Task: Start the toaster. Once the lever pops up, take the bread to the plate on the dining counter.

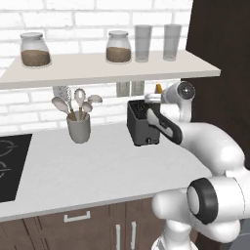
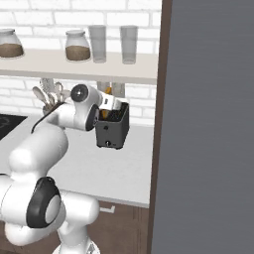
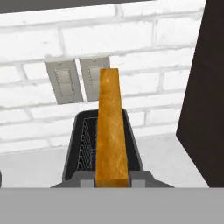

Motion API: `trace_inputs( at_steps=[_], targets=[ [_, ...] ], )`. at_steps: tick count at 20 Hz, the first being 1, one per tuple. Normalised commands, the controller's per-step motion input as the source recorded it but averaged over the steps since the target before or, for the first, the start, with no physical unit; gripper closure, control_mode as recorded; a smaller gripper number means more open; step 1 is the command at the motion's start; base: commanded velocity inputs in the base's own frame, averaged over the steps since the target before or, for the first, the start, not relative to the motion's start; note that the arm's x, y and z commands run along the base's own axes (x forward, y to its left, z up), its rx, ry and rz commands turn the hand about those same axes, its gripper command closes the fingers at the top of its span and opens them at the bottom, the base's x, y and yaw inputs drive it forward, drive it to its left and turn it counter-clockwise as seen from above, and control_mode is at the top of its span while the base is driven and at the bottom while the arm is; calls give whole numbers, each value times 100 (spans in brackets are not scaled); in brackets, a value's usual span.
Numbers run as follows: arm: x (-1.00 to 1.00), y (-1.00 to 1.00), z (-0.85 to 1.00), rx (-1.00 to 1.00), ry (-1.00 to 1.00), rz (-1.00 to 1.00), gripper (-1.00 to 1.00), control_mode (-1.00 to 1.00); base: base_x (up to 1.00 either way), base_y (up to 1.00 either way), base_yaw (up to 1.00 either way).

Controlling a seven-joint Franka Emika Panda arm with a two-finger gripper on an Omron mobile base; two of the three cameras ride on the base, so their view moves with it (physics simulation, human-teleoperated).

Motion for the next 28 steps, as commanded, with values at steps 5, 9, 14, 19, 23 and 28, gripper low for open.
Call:
trace_inputs(
  at_steps=[5,9,14,19,23,28],
  targets=[
    [-89,6,0,0,11,0,100,-100,0,0,0],
    [-96,0,0,0,2,0,100,-100,0,0,0],
    [-83,17,1,0,2,0,100,-100,0,0,0],
    [-65,33,9,0,7,0,100,-100,0,0,0],
    [-69,9,7,0,9,0,100,-100,0,0,0],
    [-82,0,0,0,0,0,100,-100,0,0,0]
  ],
)
